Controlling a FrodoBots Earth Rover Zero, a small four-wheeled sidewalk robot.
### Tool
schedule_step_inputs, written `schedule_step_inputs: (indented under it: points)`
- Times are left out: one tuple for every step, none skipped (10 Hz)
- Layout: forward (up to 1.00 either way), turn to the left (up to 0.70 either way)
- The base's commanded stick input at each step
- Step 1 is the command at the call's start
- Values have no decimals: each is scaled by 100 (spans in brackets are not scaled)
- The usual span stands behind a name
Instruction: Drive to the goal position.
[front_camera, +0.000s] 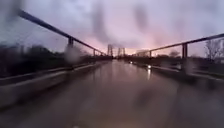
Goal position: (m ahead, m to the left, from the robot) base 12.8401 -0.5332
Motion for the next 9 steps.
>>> schedule_step_inputs:
  points:
    - [70, 0]
    - [70, 0]
    - [70, 0]
    - [70, 0]
    - [70, 0]
    - [70, 0]
    - [70, 0]
    - [70, 0]
    - [70, 0]
